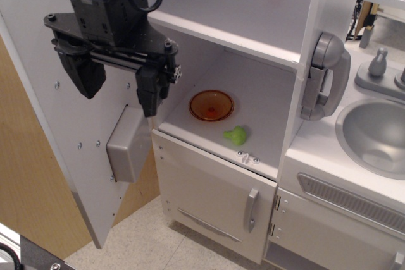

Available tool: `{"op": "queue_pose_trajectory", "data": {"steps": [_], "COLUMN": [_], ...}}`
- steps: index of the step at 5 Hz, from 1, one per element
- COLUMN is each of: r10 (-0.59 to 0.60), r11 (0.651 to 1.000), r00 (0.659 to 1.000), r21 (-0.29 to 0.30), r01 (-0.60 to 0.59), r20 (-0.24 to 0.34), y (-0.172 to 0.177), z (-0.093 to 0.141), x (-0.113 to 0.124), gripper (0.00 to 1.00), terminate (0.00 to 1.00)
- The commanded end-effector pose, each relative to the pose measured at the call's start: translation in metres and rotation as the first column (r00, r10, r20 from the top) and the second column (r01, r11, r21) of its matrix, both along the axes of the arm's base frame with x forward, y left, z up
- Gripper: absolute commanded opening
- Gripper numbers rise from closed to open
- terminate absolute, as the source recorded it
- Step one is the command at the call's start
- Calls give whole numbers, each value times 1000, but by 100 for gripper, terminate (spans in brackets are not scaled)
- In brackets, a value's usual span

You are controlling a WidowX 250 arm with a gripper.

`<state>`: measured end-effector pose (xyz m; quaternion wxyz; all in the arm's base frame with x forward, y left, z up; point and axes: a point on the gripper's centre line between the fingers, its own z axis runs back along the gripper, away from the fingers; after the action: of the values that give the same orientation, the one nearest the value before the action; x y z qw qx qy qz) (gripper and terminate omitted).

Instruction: Close fridge

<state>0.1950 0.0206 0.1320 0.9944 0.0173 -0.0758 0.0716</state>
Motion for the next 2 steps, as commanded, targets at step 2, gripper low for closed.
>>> {"op": "queue_pose_trajectory", "data": {"steps": [2], "r10": [-13], "r11": [1000], "r00": [1000], "r21": [-28], "r01": [13], "r20": [1], "y": [10], "z": [3], "x": [-19], "gripper": [100], "terminate": [0]}}
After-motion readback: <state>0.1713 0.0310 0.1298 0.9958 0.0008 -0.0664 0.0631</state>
